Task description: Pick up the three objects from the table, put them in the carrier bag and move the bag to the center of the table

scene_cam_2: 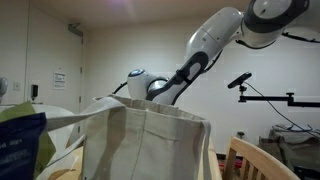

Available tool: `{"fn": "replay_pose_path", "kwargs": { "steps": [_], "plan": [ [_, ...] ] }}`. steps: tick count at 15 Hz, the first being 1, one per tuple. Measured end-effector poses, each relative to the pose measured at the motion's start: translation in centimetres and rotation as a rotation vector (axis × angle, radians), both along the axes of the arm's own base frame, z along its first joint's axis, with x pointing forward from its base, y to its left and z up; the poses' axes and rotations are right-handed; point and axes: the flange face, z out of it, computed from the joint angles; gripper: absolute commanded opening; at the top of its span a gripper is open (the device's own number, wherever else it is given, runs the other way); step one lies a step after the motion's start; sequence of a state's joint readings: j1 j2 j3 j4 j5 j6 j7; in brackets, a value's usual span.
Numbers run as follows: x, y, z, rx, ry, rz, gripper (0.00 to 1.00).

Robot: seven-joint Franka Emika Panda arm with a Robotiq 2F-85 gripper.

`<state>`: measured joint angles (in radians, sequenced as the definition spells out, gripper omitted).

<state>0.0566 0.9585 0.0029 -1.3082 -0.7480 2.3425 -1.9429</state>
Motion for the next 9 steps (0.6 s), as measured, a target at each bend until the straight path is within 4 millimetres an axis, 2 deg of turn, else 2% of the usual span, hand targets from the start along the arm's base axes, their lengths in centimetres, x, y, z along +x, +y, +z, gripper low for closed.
{"fn": "replay_pose_path", "kwargs": {
  "steps": [1,3,4,6,9],
  "plan": [
    [0.1,0.2,0.2,-0.003,-0.003,0.002,0.07],
    [0.5,1.0,1.1,-0.007,-0.02,0.015,0.03],
    [0.7,1.6,1.8,-0.013,-0.033,0.026,0.05],
    [1.2,2.8,3.8,-0.03,-0.063,0.054,0.05],
    [1.6,5.0,7.8,-0.068,-0.119,0.108,0.05]
  ]
}}
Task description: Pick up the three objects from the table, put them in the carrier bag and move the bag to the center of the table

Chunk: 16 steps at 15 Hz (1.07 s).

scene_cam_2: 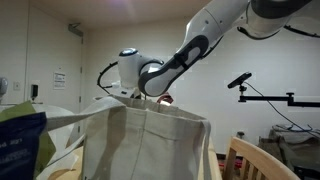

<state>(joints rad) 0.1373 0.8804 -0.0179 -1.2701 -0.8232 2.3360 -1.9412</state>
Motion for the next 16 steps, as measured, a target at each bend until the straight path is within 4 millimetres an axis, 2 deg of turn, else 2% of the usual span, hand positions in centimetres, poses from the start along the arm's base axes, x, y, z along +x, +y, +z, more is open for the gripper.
{"fn": "replay_pose_path", "kwargs": {
  "steps": [5,8,12,16],
  "plan": [
    [-0.4,4.4,7.7,-0.089,-0.1,0.098,0.05],
    [-1.4,6.7,11.4,-0.14,-0.153,0.141,0.05],
    [-3.6,9.8,14.8,-0.193,-0.216,0.199,0.05],
    [-7.1,14.9,16.9,-0.228,-0.25,0.314,0.05]
  ]
}}
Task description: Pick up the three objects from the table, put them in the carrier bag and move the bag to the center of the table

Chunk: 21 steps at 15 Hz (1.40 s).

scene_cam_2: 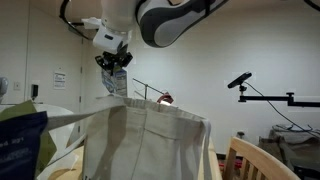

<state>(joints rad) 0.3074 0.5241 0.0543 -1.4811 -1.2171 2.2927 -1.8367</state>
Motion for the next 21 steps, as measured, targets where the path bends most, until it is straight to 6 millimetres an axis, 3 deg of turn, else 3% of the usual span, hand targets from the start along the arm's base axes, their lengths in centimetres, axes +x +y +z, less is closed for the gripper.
{"fn": "replay_pose_path", "kwargs": {
  "steps": [5,6,7,10,11,15,18,21],
  "plan": [
    [-5.4,7.3,1.6,-0.035,-0.036,0.157,0.05],
    [-6.5,8.4,1.8,-0.031,-0.042,0.178,0.21],
    [-7.0,9.1,1.8,-0.027,-0.041,0.188,0.21],
    [-6.7,8.9,0.9,-0.029,-0.028,0.184,0.21],
    [-6.6,8.6,0.7,-0.03,-0.025,0.181,0.05],
    [-6.6,8.8,-0.8,0.009,0.013,0.186,0.05],
    [-7.0,10.6,-2.6,0.13,0.05,0.298,0.05],
    [-8.2,13.0,-2.3,0.166,0.066,0.418,0.05]
  ]
}}
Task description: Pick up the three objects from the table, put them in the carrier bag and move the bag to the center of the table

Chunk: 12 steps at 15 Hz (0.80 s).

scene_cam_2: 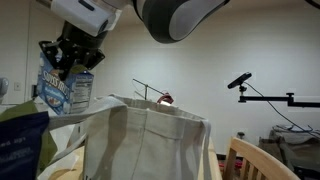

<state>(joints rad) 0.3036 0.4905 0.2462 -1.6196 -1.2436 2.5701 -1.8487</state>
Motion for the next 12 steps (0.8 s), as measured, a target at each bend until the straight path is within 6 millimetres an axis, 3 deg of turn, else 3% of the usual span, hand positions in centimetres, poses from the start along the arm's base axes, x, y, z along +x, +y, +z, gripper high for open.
{"fn": "replay_pose_path", "kwargs": {
  "steps": [6,12],
  "plan": [
    [-2.6,4.8,4.0,-0.052,-0.036,0.159,0.05],
    [-7.4,8.3,9.4,-0.081,-0.115,0.261,0.05]
  ]
}}
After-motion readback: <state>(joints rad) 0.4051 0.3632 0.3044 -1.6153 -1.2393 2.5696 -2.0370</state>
